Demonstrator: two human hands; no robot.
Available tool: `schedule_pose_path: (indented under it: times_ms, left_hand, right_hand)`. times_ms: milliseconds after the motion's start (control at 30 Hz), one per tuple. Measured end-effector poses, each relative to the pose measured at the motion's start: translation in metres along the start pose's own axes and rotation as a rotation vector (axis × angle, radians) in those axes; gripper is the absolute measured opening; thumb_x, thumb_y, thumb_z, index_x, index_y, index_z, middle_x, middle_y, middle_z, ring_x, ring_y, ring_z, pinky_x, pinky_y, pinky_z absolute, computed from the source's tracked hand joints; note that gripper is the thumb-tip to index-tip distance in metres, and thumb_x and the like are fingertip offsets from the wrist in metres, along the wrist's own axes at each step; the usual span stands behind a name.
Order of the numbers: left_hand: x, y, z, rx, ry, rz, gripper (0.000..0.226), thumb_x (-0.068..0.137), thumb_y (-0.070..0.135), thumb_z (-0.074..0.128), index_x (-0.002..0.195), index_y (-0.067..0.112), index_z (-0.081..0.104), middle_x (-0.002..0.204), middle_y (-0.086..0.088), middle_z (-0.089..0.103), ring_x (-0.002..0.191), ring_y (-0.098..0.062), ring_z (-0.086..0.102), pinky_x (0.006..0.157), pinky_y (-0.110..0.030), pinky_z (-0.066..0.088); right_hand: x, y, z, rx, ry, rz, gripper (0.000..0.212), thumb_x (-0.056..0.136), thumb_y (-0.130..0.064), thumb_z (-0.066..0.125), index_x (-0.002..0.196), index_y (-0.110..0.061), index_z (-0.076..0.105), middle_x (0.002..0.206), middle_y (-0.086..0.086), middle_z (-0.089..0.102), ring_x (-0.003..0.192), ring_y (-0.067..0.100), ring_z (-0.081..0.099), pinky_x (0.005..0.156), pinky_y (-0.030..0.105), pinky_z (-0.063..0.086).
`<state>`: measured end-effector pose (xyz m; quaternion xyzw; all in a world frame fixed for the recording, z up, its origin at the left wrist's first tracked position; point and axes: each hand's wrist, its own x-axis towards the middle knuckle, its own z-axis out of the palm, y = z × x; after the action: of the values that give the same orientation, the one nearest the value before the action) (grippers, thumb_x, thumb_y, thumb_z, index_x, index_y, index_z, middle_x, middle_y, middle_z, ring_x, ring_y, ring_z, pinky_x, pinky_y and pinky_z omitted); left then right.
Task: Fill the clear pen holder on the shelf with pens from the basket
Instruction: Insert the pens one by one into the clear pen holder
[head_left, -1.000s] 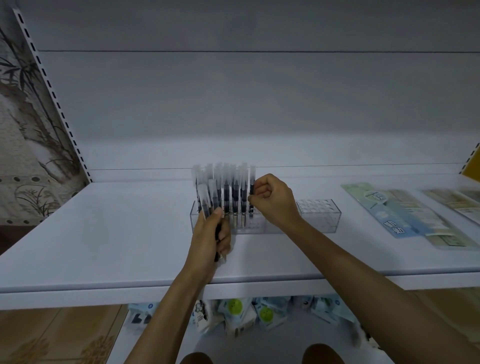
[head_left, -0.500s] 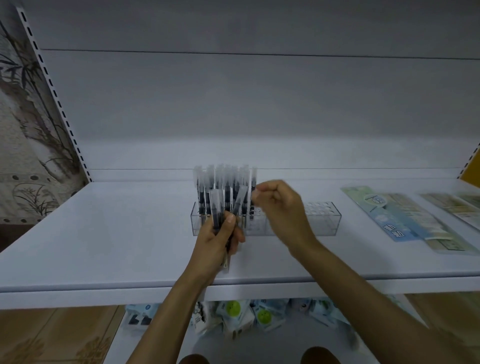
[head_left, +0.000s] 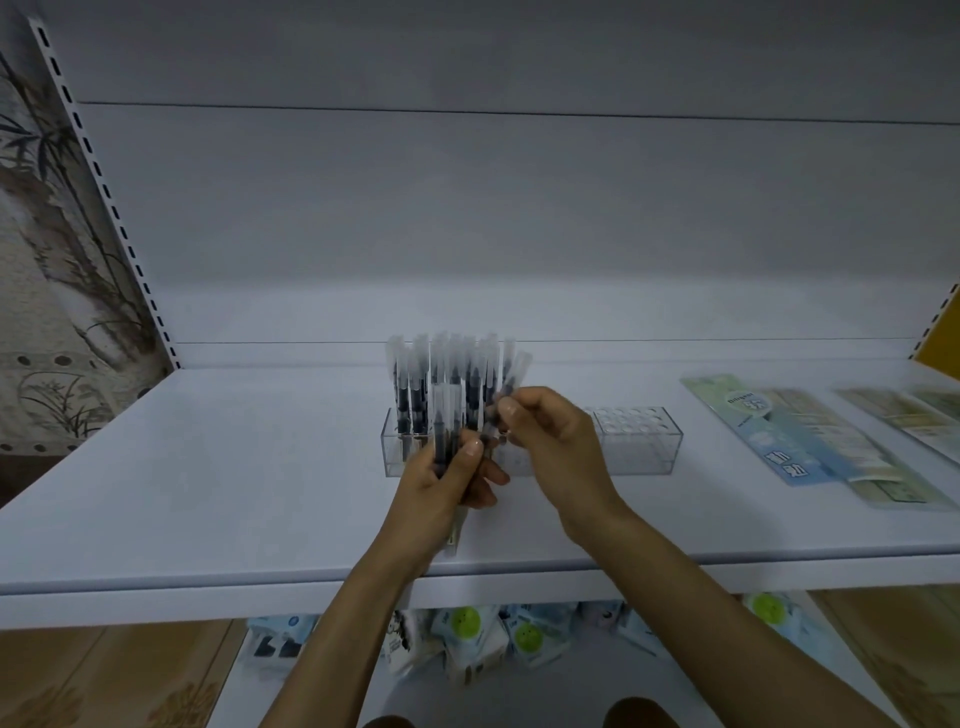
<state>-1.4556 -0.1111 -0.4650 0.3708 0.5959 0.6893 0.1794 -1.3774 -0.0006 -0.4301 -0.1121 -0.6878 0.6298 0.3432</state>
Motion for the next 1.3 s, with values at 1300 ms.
schedule_pose_path:
  times_ms: [1300]
  left_hand:
    - [0.001,-0.001,0.000,-0.087,0.197,-0.012,0.010,0.100,0.014,0.043,0.093,0.009,0.047,0.070,0.000,0.061,0.048,-0.012,0.040,0.044,-0.023,0.036]
  right_hand:
    - [0.048,0.036,-0.011,-0.414,0.180,-0.274,0.017,0.090,-0.013,0.061,0.106,-0.008,0.055,0.085,-0.002,0.064,0.078,0.010,0.062,0.065,0.009,0.047]
